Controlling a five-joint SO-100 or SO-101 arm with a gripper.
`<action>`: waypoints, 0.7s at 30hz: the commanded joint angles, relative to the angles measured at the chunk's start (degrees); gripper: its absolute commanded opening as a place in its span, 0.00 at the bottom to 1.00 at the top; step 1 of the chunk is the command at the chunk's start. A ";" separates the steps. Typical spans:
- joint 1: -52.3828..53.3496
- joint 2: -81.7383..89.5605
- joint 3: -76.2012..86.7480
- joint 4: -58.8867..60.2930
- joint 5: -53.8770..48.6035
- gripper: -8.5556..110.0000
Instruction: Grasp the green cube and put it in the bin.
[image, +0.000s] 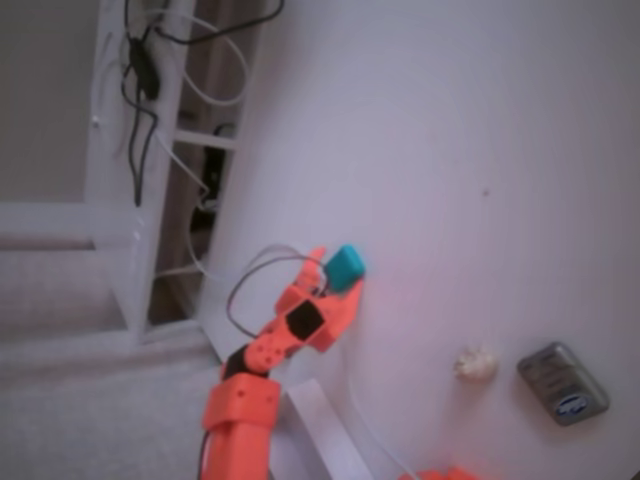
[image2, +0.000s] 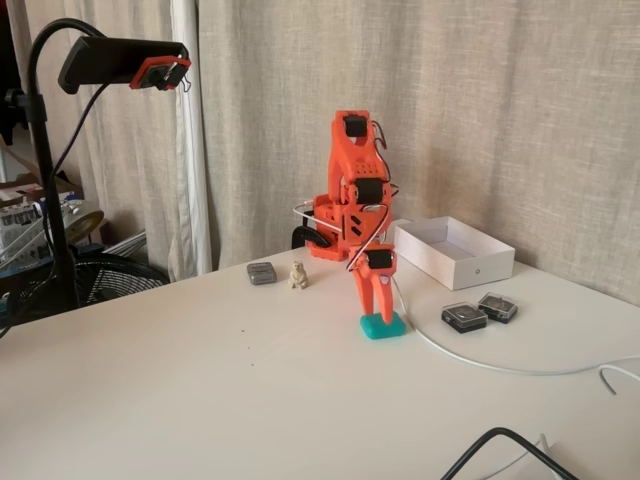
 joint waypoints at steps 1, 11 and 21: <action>0.00 -1.14 -2.64 -0.62 -0.44 0.31; 0.09 -7.21 -5.63 0.35 -2.64 0.31; -0.09 -9.14 -5.36 5.62 -11.95 0.25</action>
